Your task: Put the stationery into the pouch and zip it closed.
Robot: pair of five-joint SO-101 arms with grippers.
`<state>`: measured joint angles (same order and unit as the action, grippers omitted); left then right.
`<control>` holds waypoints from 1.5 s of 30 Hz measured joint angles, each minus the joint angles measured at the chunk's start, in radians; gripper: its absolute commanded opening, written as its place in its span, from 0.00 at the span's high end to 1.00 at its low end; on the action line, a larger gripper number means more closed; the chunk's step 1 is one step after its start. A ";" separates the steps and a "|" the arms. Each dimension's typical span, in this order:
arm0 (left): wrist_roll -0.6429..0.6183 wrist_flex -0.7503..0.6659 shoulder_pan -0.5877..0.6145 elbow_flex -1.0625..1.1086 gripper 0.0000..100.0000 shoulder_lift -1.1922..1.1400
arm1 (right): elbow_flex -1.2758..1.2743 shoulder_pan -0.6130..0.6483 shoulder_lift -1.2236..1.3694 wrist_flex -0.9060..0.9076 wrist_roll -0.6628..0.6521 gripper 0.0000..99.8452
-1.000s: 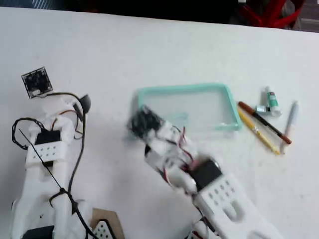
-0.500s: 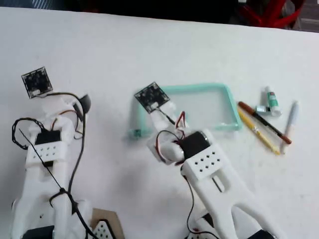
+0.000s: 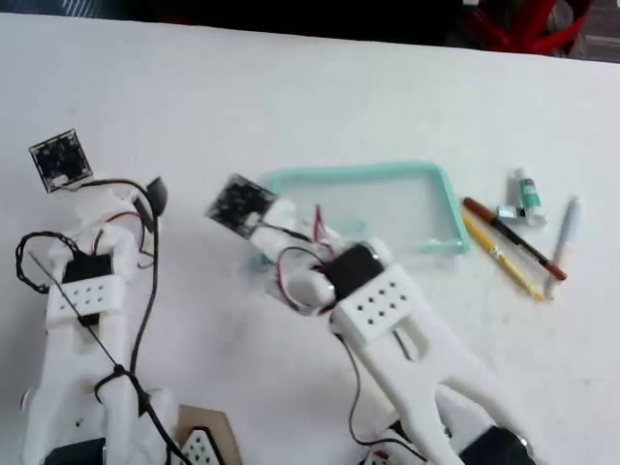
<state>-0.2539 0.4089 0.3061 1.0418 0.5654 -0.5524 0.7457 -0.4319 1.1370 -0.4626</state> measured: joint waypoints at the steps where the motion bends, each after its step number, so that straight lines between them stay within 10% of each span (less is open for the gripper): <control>1: 0.000 0.000 0.006 0.000 0.74 0.000 | 0.032 0.018 0.029 0.000 -0.002 0.83; 45: 0.000 -0.018 0.035 0.005 0.74 0.000 | 0.157 0.204 0.210 -0.114 0.057 0.83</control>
<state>-0.2539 0.3905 0.3414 1.0464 0.5654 -0.3959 0.9498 -0.2217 1.0234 -0.4058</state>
